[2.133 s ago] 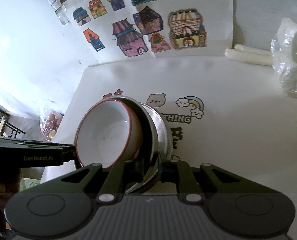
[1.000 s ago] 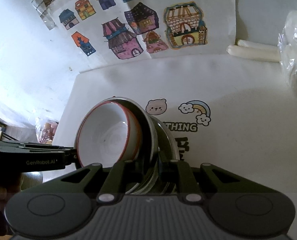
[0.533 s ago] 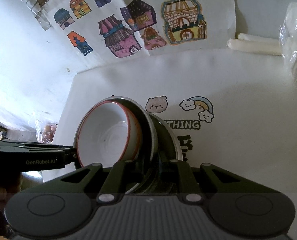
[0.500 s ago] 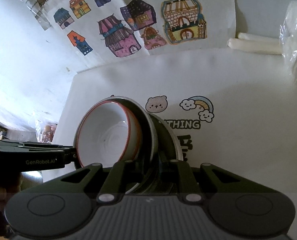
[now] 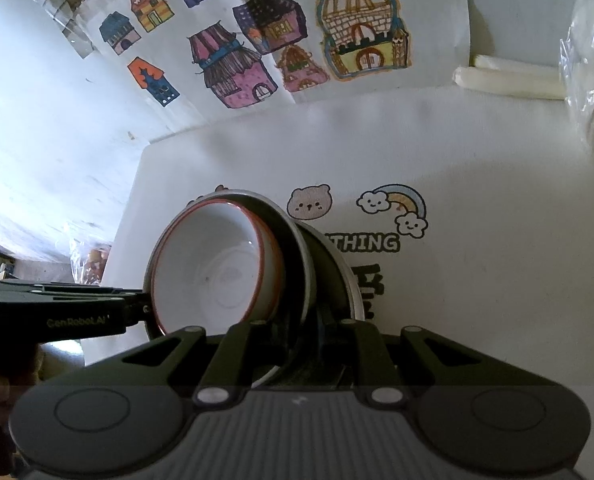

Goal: Organize plates and bowls
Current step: 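Lower the steel bowl onto the stacked steel plates with both tools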

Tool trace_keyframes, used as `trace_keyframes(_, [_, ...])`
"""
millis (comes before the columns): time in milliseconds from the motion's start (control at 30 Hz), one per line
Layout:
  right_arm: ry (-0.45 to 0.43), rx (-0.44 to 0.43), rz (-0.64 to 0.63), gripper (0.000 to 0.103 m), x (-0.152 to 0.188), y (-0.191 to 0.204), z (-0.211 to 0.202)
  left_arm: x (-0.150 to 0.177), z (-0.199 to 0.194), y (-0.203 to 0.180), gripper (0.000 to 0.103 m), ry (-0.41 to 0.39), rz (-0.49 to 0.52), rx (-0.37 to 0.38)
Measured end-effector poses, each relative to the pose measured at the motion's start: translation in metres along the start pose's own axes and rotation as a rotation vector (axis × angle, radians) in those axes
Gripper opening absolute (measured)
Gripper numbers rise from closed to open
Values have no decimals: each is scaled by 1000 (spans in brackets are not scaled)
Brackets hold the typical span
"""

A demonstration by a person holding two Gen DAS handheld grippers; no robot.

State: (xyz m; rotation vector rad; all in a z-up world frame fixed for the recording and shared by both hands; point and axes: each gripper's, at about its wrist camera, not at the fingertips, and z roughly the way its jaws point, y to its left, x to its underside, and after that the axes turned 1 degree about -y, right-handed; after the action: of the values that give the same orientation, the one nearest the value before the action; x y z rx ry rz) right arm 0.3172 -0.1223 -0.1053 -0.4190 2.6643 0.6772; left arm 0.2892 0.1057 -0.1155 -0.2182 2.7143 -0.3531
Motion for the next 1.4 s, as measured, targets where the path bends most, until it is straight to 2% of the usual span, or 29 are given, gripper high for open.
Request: trace_keyframes(1400, [12,5,14,16,16,-3,-7,16,2,-5,10,2,1,-7])
